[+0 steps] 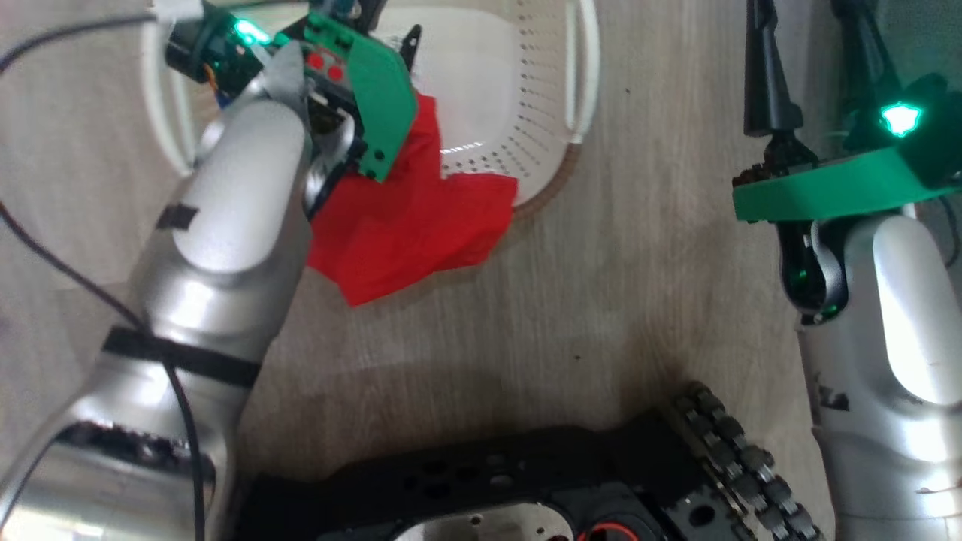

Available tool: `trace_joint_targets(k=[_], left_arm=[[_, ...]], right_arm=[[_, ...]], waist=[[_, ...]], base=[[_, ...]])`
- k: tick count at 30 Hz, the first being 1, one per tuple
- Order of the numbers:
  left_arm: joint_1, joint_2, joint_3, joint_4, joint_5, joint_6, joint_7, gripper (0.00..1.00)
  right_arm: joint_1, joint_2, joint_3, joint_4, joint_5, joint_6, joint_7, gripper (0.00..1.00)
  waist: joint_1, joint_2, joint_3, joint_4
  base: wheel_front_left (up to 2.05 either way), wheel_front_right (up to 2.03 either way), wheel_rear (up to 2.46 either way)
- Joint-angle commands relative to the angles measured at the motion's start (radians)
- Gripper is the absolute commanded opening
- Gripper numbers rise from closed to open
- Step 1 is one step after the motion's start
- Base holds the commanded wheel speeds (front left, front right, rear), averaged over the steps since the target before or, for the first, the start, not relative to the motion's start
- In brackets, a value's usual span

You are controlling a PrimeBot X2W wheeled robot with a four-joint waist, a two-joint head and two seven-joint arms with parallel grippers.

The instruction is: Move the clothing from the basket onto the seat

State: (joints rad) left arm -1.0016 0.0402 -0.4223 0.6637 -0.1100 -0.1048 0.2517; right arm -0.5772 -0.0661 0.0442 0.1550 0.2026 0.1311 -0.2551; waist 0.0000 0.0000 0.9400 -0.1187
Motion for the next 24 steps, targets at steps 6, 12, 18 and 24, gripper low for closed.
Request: trace_joint_targets(k=[6,12,18,24], left_arm=[[-0.072,0.03,0.017,0.151,0.011,0.037,0.07,1.0],[-0.113,0.072,0.033,0.3,0.006,0.064,0.091,1.0],[-0.153,0.095,0.012,0.401,0.027,0.079,0.106,1.0],[-0.184,0.111,-0.021,0.478,0.054,0.099,0.118,1.0]], right_arm=[[0.017,0.016,0.045,-0.036,0.04,0.0,-0.007,1.0],[0.013,0.016,0.059,-0.047,0.073,0.0,-0.007,1.0],[0.018,0.016,0.067,-0.05,0.091,0.0,-0.007,1.0],[0.016,0.016,0.082,-0.056,0.123,0.0,-0.007,1.0]], waist=[[0.0,0.0,0.083,-0.088],[0.0,0.0,0.122,-0.127],[0.0,0.0,0.141,-0.142],[0.0,0.0,0.152,-0.16]], base=[[0.0,0.0,0.0],[0.0,0.0,0.0],[0.0,0.0,0.0],[0.0,0.0,0.0]])
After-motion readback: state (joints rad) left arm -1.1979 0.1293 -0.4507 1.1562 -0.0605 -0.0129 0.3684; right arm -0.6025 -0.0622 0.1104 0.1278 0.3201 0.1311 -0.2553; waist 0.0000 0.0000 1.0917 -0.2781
